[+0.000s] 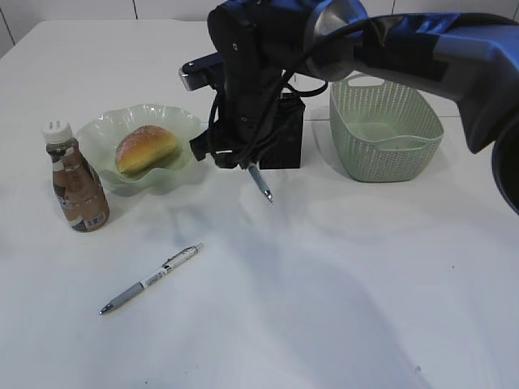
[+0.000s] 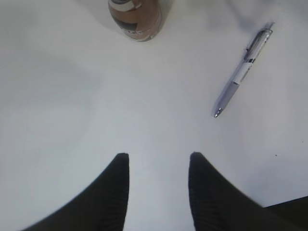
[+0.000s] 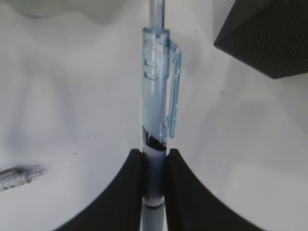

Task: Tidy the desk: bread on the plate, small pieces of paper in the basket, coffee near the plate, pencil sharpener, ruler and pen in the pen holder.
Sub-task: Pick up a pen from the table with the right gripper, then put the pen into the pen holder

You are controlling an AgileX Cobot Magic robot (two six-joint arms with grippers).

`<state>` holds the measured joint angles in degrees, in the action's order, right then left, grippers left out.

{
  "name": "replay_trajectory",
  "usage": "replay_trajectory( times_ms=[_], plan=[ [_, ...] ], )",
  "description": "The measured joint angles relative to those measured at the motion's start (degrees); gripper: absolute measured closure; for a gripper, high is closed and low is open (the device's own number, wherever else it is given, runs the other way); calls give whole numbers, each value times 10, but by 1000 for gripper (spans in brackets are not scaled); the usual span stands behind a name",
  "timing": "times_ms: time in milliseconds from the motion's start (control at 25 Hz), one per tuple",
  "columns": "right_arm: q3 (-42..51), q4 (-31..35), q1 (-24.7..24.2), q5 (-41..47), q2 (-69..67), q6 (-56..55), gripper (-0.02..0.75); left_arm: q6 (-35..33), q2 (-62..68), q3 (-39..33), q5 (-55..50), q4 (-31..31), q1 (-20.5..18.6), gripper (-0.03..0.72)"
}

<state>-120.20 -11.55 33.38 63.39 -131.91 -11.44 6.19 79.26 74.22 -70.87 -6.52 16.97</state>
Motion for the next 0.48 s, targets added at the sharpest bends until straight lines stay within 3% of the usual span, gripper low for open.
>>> replay_trajectory(
  times_ms=[160, 480],
  plan=[
    [0, -37, 0, -32, 0, -7, 635, 0, 0, 0, 11, -1, 0, 403],
    [0, -50, -1, -100, 0, -10, 635, 0, 0, 0, 30, -1, 0, 403]
  ],
)
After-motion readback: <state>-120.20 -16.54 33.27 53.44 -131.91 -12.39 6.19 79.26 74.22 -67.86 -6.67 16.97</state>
